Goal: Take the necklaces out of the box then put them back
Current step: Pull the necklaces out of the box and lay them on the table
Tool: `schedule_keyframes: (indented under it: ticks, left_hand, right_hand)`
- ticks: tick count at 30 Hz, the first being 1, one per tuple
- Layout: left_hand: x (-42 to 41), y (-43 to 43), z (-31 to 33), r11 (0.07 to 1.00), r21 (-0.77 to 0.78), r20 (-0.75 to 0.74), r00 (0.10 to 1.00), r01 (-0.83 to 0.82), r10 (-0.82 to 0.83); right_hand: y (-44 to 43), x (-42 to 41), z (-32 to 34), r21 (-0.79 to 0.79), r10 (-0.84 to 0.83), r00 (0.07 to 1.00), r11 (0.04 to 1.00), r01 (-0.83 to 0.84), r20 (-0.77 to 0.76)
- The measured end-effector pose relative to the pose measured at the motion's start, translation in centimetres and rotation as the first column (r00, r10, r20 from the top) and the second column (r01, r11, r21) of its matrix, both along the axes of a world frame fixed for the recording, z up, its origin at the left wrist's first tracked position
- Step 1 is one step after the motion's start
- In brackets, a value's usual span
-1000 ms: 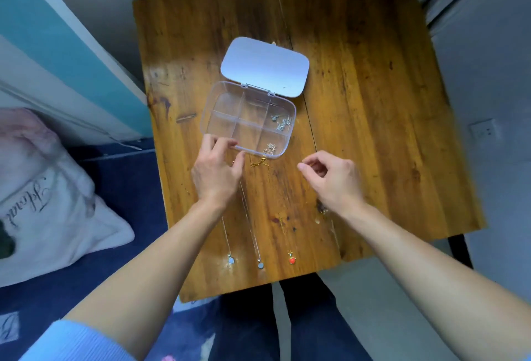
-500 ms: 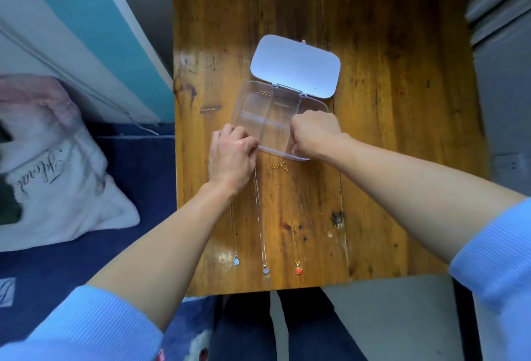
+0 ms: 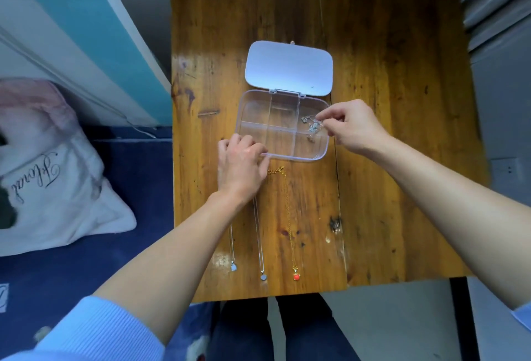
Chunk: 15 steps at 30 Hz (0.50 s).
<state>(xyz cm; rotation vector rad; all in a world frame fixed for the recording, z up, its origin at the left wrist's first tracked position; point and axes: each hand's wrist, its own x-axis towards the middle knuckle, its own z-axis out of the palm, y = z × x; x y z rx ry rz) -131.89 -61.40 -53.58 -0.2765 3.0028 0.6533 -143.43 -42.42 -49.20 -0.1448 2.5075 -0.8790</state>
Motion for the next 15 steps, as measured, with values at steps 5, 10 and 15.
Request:
schedule_keyframes:
  ticks: [5, 10, 15]
  left_hand:
    - [-0.5, 1.6, 0.9, 0.998, 0.056, -0.069, 0.997, -0.042, 0.046]
    - [-3.9, 4.7, 1.7, 0.972, 0.229, -0.034, 0.998, 0.054, -0.047]
    - [-7.3, 8.4, 0.7, 0.932, 0.314, 0.120, 0.966, 0.182, -0.230]
  right_hand:
    - [3.9, 0.3, 1.1, -0.303, -0.347, 0.890, 0.850, 0.431, 0.295]
    - [7.2, 1.8, 0.6, -0.371, -0.448, 0.727, 0.648, 0.665, 0.520]
    - [8.7, 3.1, 0.5, -0.441, -0.394, 0.655, 0.509, 0.739, 0.644]
